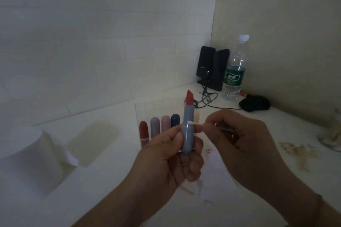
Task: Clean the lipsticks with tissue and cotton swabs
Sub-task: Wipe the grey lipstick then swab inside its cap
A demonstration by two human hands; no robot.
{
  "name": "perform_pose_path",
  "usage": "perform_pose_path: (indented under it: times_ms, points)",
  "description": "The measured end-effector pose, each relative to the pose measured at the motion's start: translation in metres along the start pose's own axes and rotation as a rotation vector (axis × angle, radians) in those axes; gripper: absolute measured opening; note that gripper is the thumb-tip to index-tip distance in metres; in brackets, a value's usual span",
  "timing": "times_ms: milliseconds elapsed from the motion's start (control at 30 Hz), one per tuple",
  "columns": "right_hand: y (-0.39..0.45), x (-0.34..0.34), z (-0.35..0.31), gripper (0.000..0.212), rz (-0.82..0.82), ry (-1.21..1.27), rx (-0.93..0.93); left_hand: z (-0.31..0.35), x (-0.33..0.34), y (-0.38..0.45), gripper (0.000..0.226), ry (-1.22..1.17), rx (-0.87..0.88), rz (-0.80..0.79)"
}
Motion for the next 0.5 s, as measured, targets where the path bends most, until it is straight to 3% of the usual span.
perform_pose_path:
  times_ms: [167, 500]
  points:
    - [0.0014, -0.0066, 0.0006, 0.013, 0.048, 0.038, 0.029, -0.0023, 0.001, -0.0015, 0.024, -0.008, -0.034, -0.04]
    - [0.0014, -0.0084, 0.004, 0.018, 0.032, 0.032, -0.003, -0.0067, 0.0027, -0.0006, 0.031, -0.026, -0.05, -0.093]
Point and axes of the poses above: each hand's wrist, its own y-axis towards the middle knuckle, its own x-axis out of the palm, z = x × y, the point moved 8 cm from there along y, towards the middle knuckle, and after that the axes turned 5 degrees about x, right-handed, at the moved point
